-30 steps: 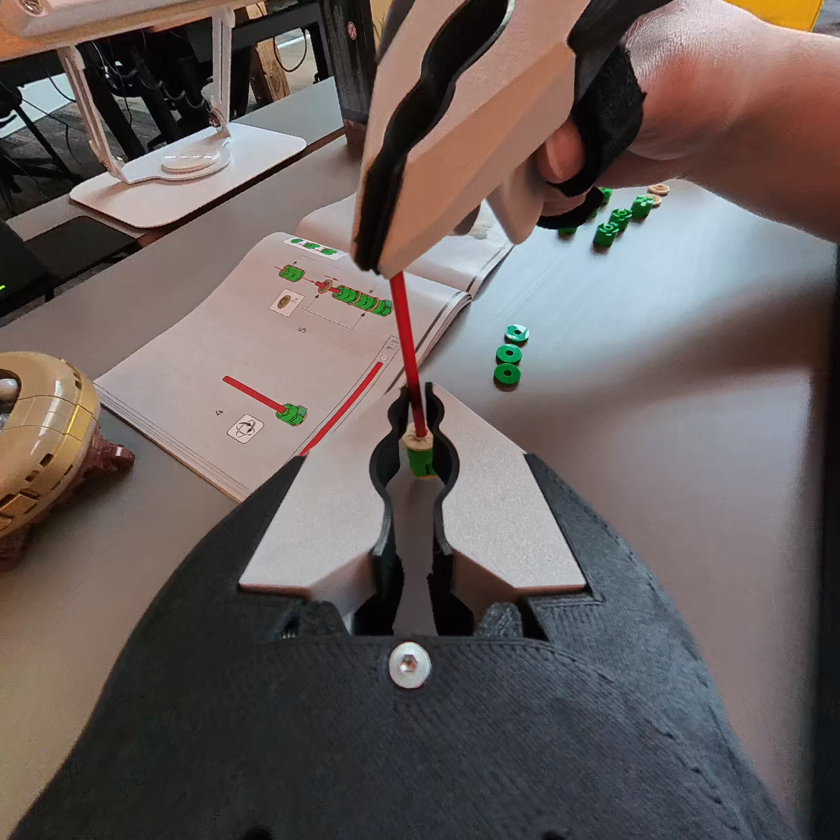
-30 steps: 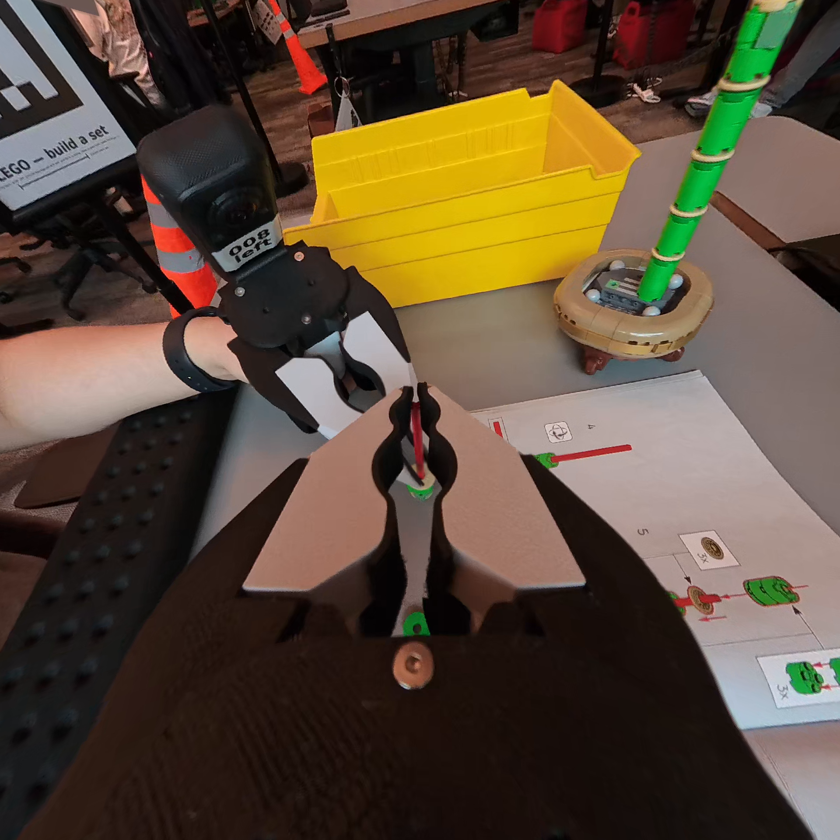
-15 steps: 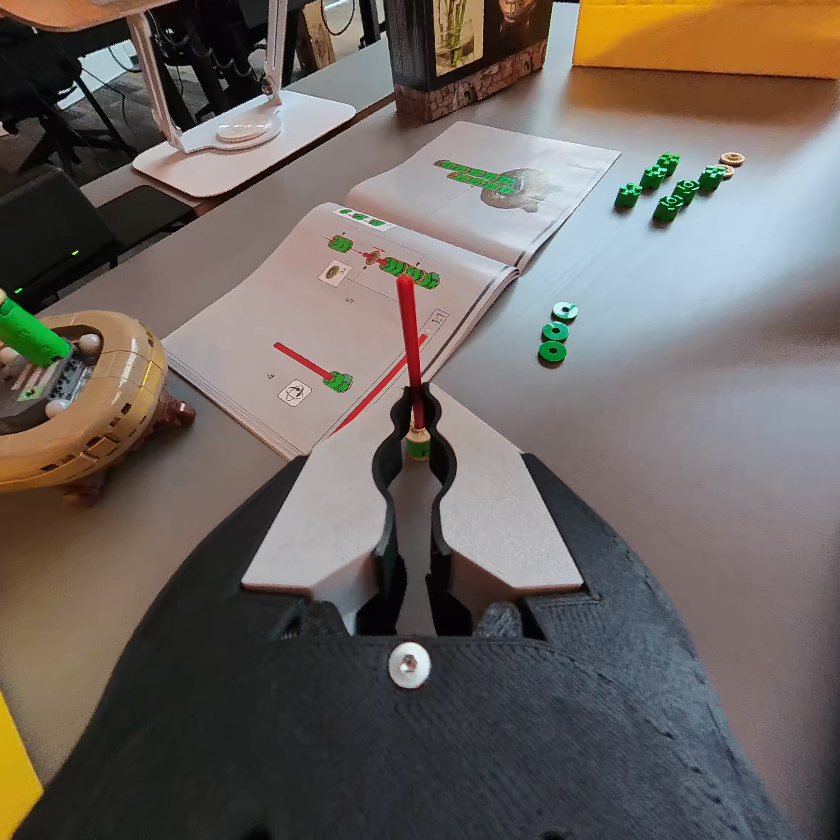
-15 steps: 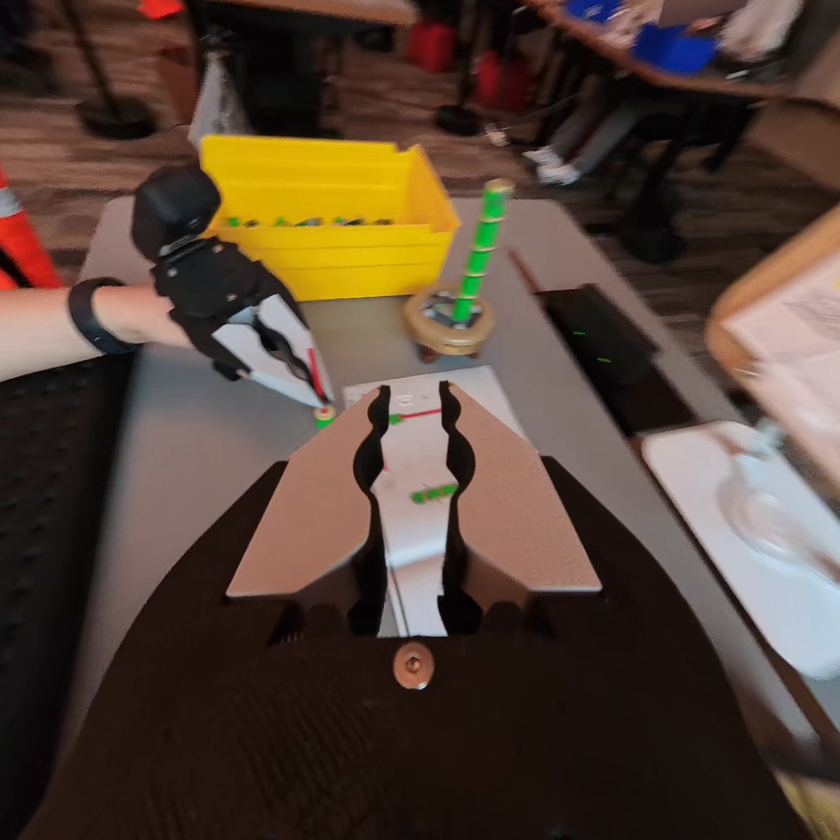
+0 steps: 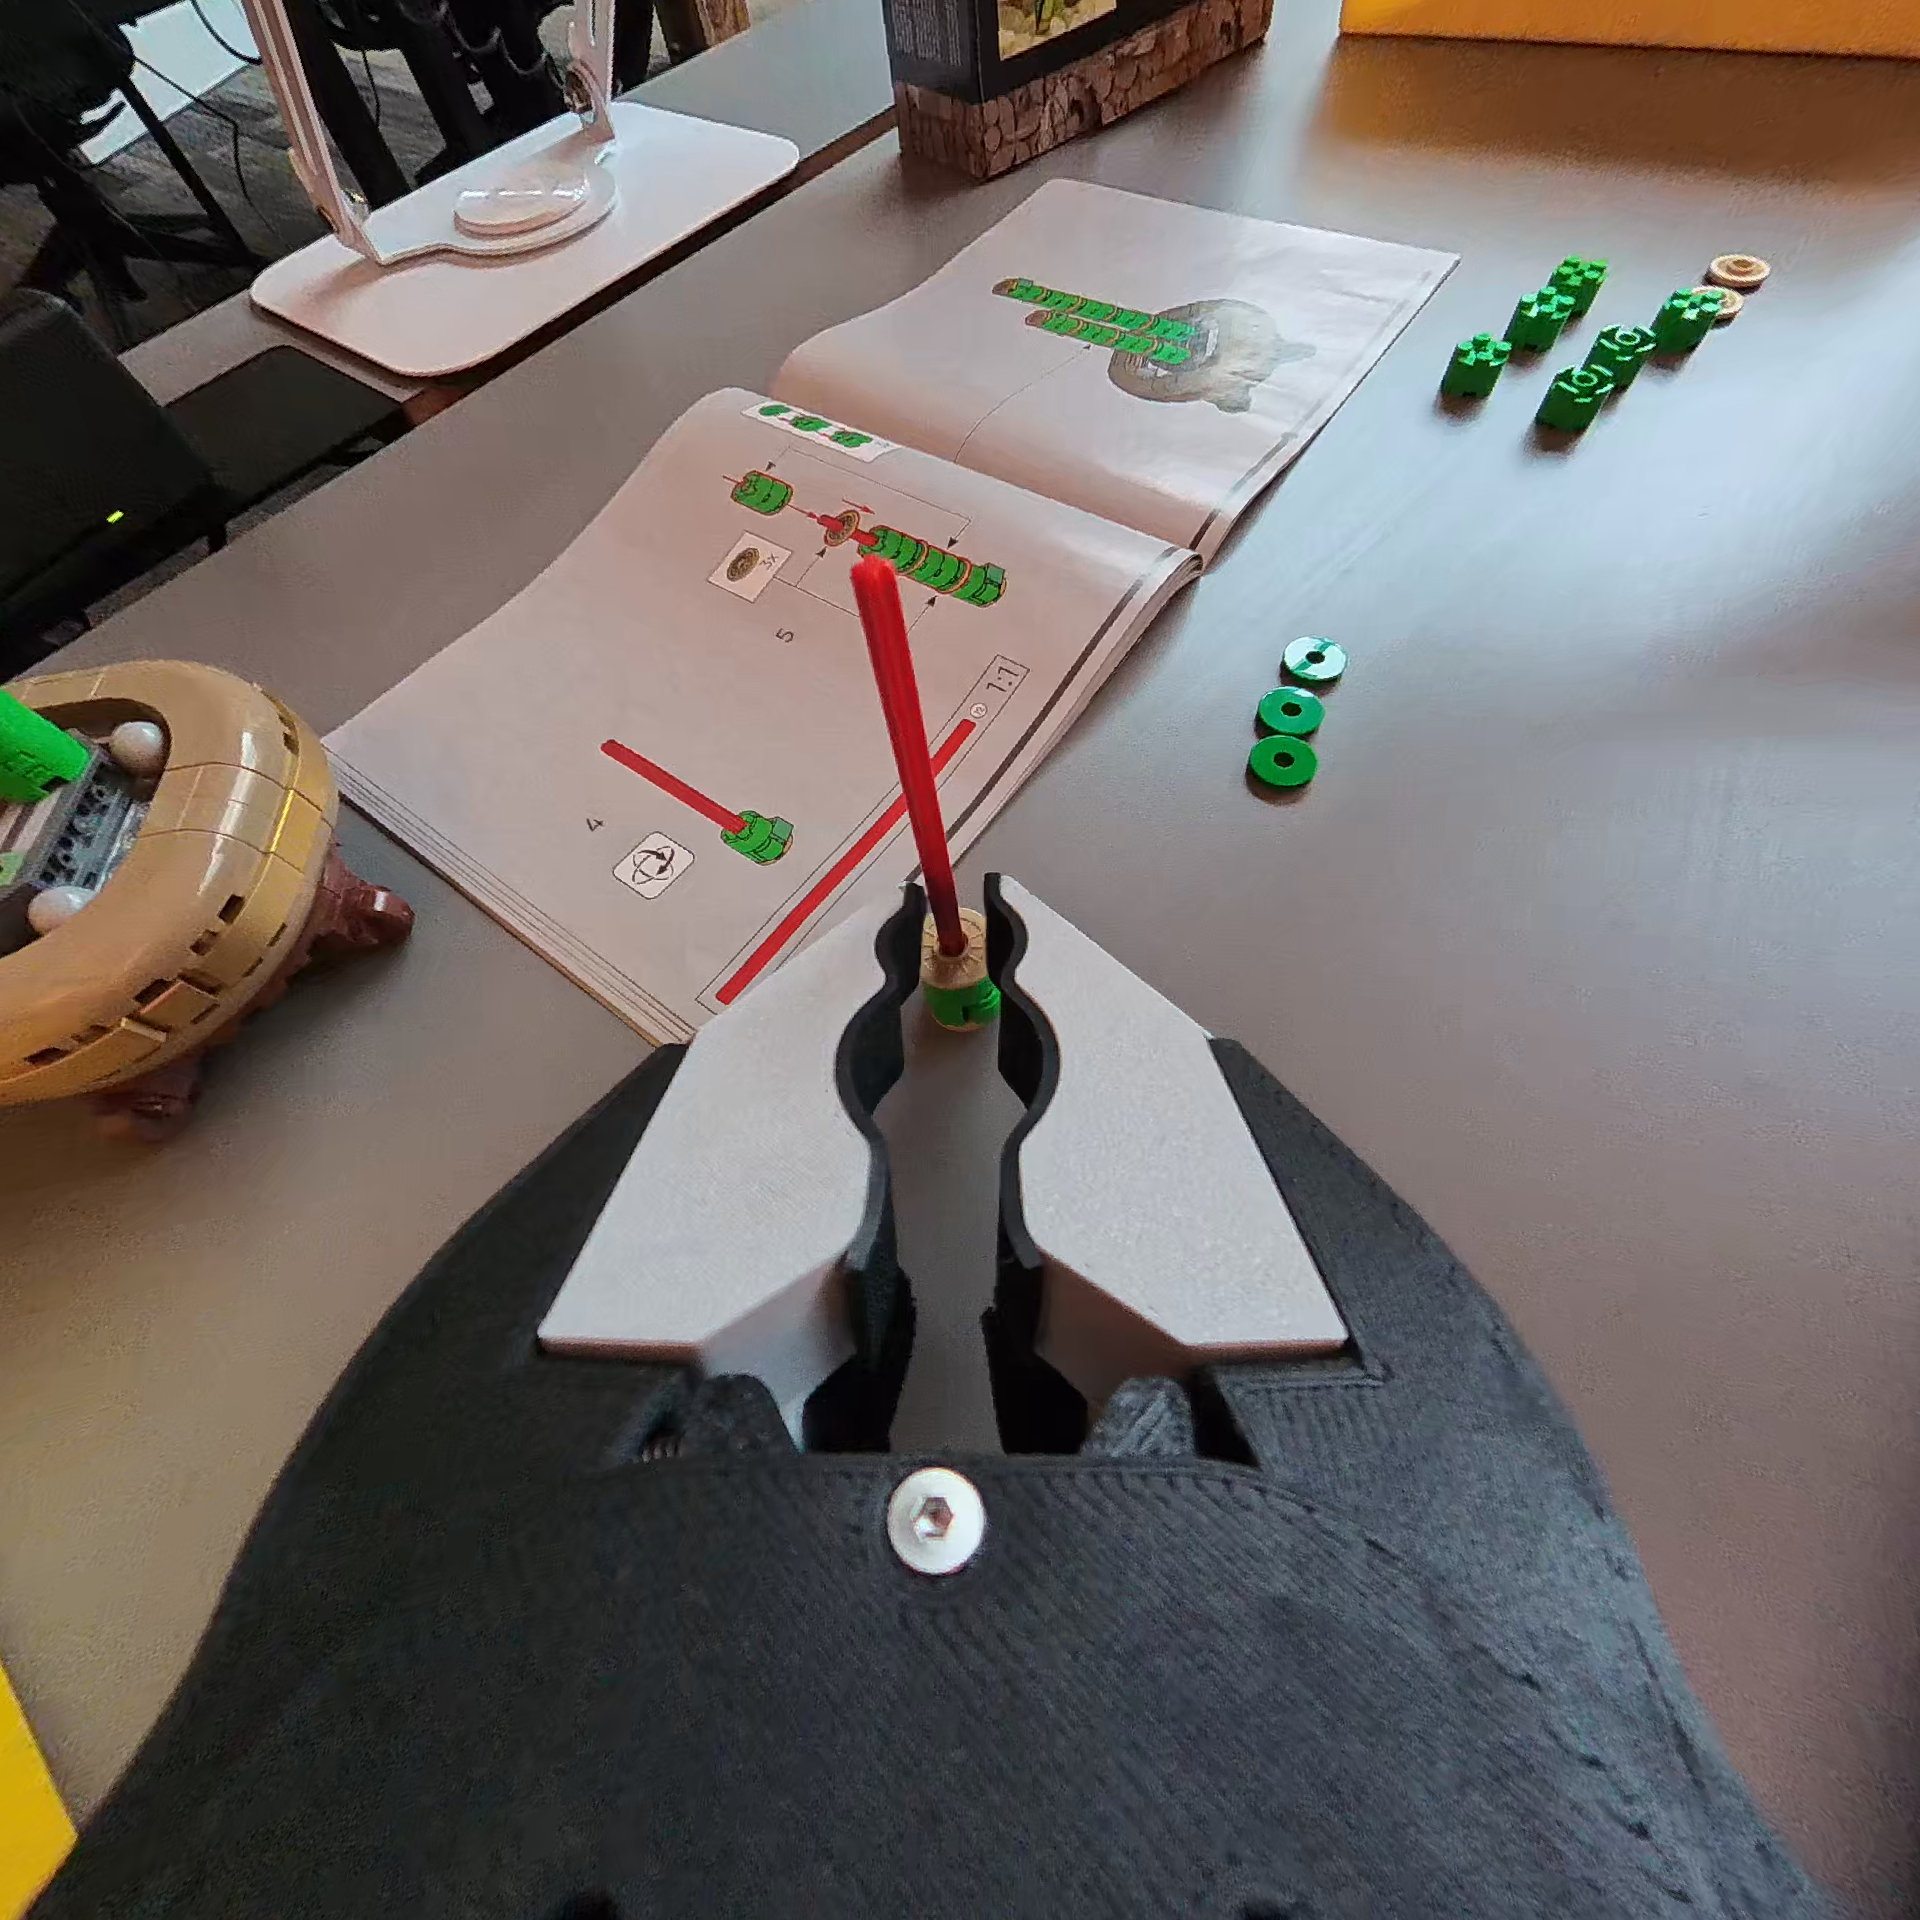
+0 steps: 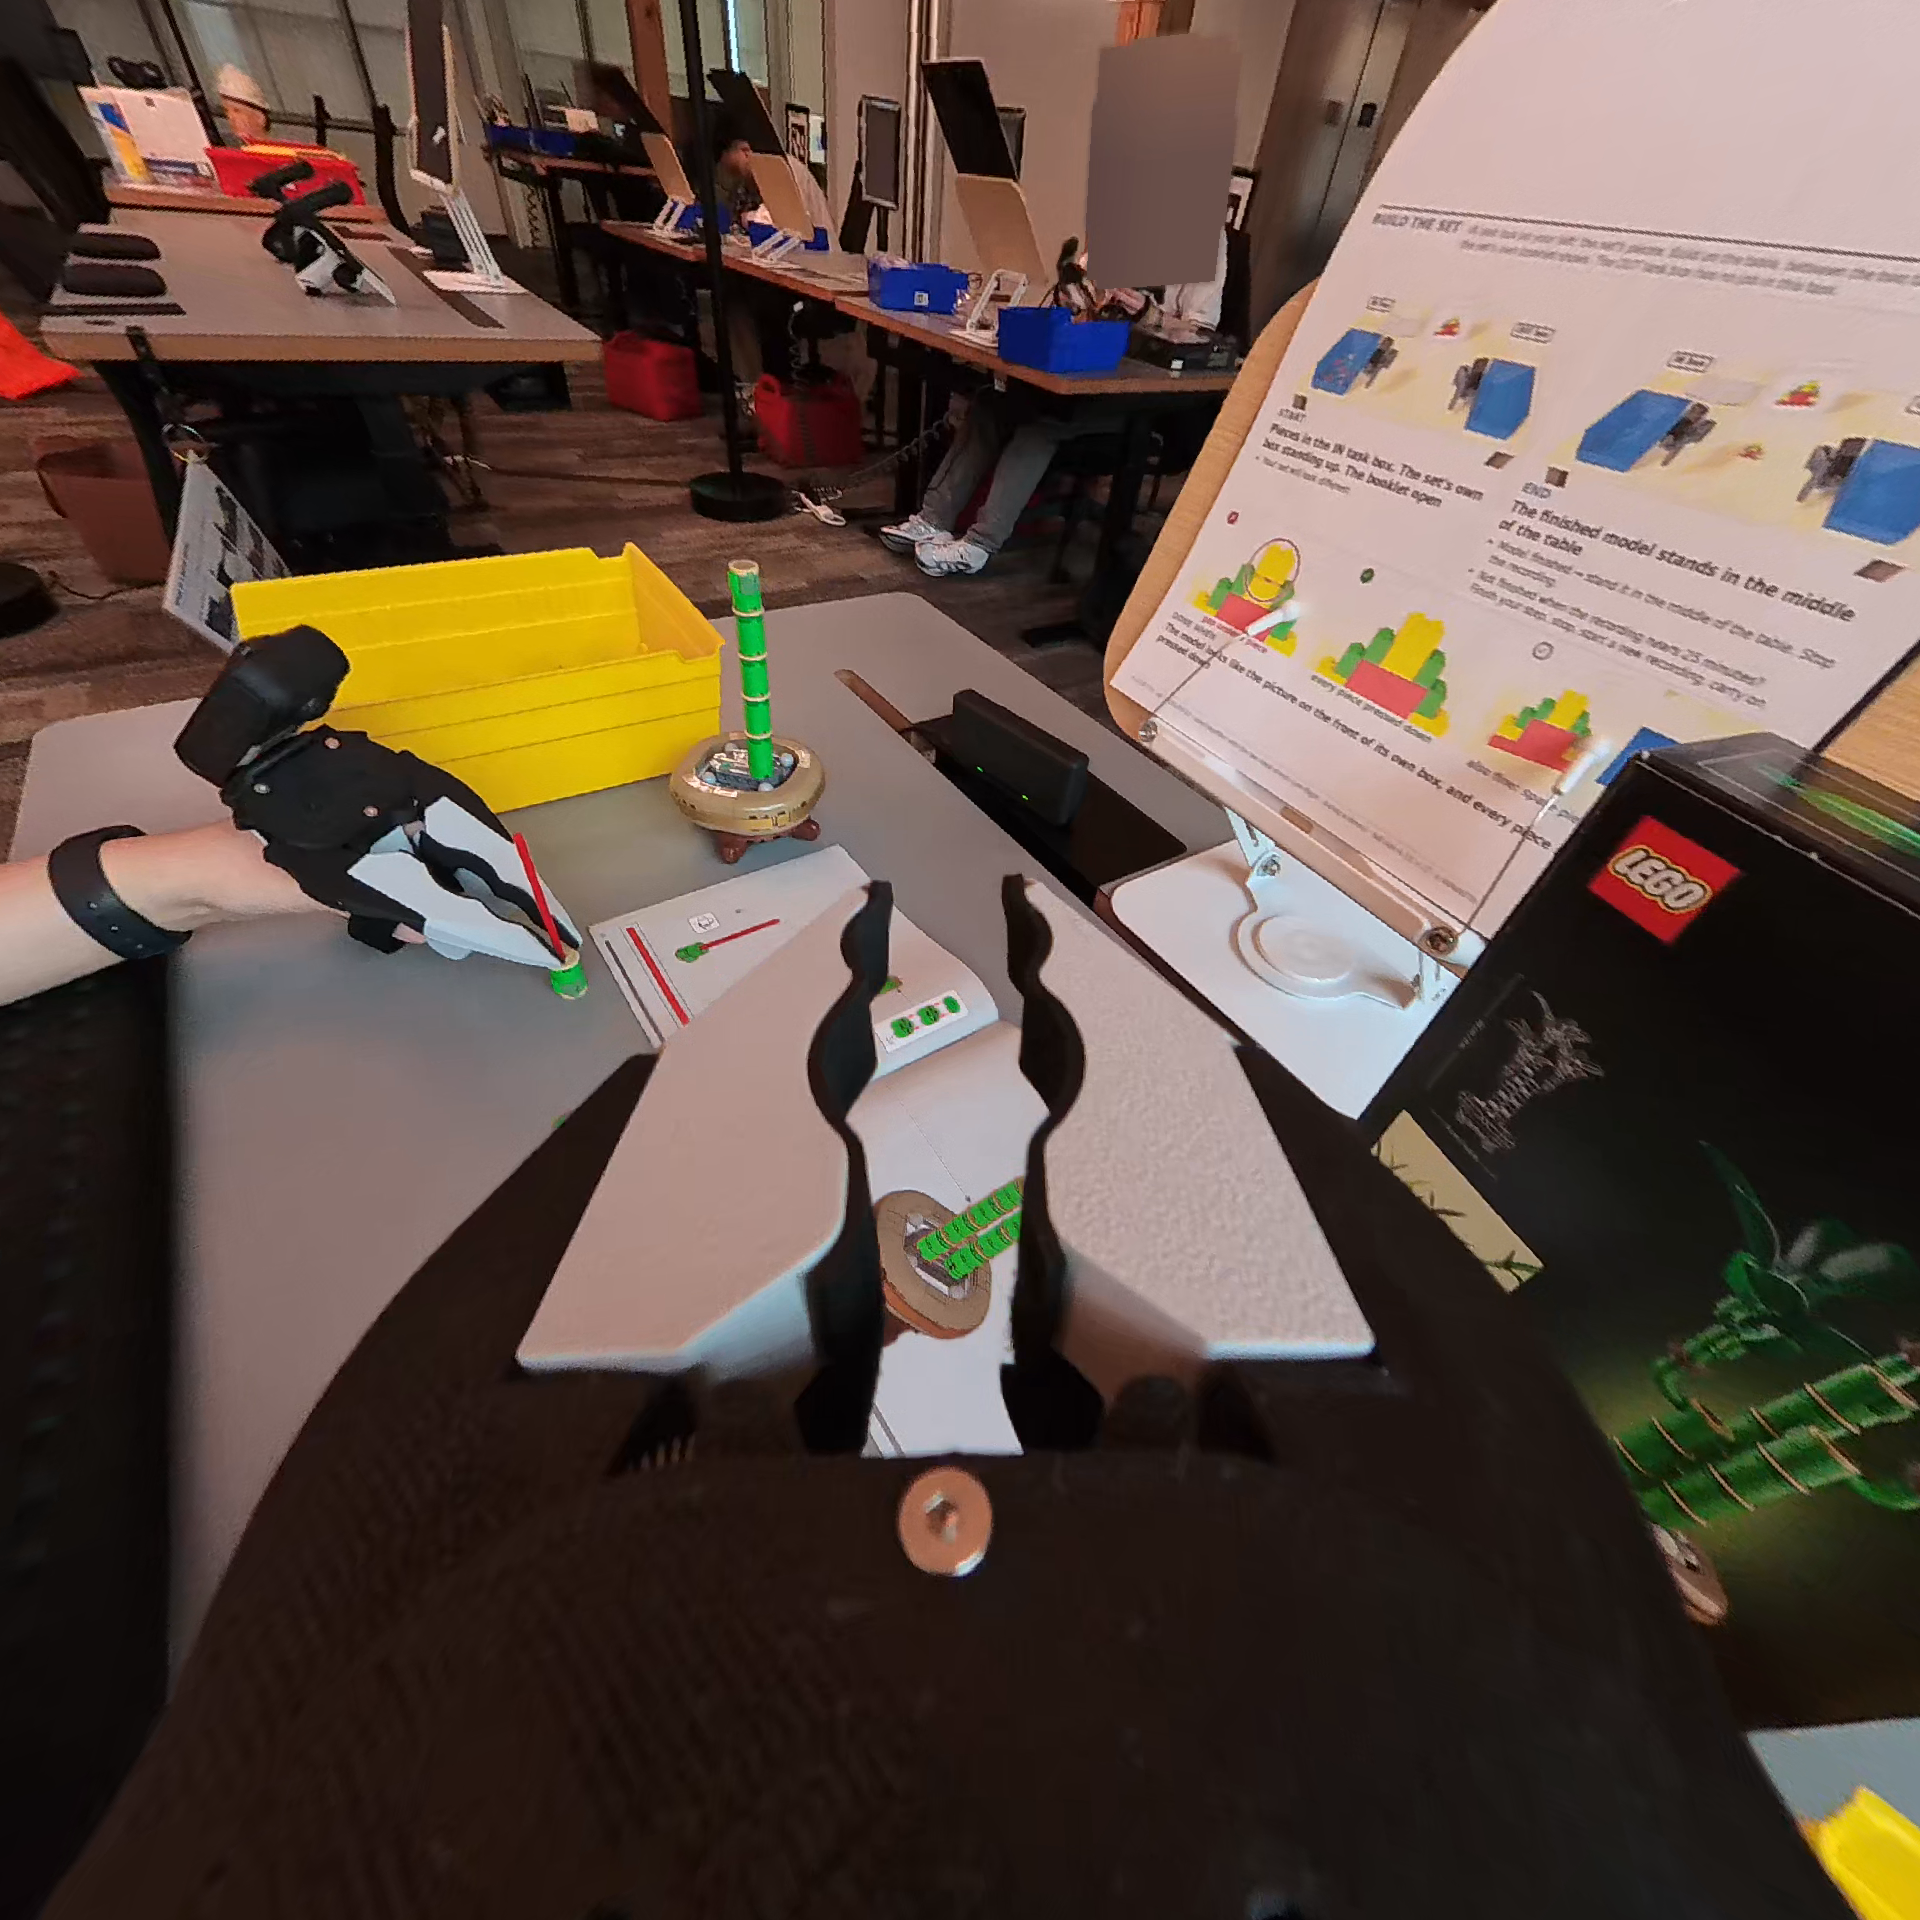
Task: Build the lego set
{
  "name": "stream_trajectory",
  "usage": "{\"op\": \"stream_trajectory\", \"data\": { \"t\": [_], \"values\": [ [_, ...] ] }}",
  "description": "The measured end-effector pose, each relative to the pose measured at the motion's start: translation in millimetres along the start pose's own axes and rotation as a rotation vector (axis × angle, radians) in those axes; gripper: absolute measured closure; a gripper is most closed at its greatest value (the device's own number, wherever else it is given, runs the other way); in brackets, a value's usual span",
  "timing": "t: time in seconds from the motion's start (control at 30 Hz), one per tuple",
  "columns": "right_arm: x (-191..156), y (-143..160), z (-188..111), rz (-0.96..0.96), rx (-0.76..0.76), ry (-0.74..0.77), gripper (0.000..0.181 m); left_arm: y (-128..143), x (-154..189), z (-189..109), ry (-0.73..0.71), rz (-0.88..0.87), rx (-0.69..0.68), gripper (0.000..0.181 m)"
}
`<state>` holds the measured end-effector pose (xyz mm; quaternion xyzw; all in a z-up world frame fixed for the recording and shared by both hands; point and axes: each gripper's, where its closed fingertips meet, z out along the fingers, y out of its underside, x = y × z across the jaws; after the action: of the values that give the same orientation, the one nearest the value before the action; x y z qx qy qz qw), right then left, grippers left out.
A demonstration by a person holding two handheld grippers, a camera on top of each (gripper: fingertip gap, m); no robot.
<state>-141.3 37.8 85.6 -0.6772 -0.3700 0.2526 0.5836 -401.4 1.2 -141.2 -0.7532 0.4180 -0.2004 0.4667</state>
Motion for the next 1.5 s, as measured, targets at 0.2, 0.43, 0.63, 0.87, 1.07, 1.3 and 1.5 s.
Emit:
{"op": "stream_trajectory", "data": {
  "t": [0.2,0.43,0.63,0.87,1.07,1.3,1.5],
  "values": [
    [6.0,14.6,-0.9,-0.017,-0.071,0.025,0.159,-8.3,-0.7,-4.1,0.006,-0.053,0.045,0.153],
    [-12.8,28.8,-0.2,0.016,-0.195,-0.036,0.151,-17.5,-14.3,-28.7,-0.091,-0.168,0.086,0.111],
    [-65.6,151.2,12.6,-0.113,-0.745,-0.284,0.152,-16.2,-17.0,-74.8,-0.229,-0.320,0.224,0.099],
    [-59.7,220.0,11.0,-0.066,-0.733,-0.209,0.163,-69.8,41.1,-100.3,-0.190,-0.272,0.429,0.122],
    [-62.7,225.0,20.1,-0.018,-0.672,-0.242,0.149,-104.0,136.7,-14.1,0.190,-0.147,0.266,0.123],
    [-70.6,239.8,23.3,-0.032,-0.692,-0.271,0.150,-141.9,156.6,40.8,0.283,-0.001,0.117,0.133],
    [-65.2,243.0,19.6,-0.053,-0.713,-0.267,0.167,-200.3,152.8,32.2,0.336,0.078,0.290,0.151]
  ]
}}
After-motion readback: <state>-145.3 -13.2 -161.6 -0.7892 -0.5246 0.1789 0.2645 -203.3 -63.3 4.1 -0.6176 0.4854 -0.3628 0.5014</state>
